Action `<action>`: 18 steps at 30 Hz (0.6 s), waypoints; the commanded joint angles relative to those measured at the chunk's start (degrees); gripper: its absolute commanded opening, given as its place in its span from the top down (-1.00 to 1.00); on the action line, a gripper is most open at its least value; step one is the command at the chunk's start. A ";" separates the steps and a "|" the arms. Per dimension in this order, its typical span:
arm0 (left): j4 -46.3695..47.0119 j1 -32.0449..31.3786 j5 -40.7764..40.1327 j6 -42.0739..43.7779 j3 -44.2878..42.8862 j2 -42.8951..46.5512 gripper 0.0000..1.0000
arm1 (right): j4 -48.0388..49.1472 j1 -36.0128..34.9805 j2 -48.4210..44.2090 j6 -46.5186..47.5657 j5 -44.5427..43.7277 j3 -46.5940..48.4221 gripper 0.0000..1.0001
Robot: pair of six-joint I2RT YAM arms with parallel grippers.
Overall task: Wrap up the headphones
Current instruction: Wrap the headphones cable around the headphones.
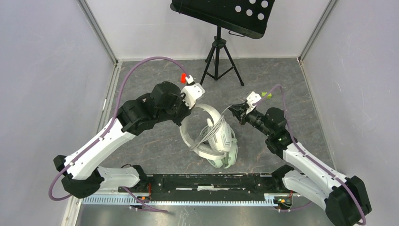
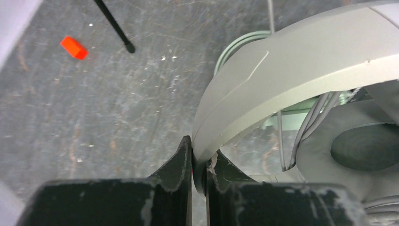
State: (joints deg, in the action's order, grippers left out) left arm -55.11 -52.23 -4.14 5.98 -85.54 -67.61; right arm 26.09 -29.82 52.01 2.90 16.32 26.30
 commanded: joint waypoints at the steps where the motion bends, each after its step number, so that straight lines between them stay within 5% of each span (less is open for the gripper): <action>1: -0.41 -0.58 -4.31 12.16 1.73 0.13 0.96 | -10.76 2.26 -1.17 -4.83 2.86 6.95 1.00; 10: -3.23 -0.76 -17.37 16.96 2.16 -5.20 0.95 | -15.61 3.67 -0.60 -13.97 17.48 12.44 1.00; 18: -2.73 -0.75 -24.38 16.67 3.59 -7.33 0.95 | -8.36 3.63 0.61 -27.24 24.80 10.52 1.00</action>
State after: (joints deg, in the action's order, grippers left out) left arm -55.48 -52.90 -21.89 19.38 -81.89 -74.94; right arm 10.26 -27.14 52.45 -14.66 36.97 35.59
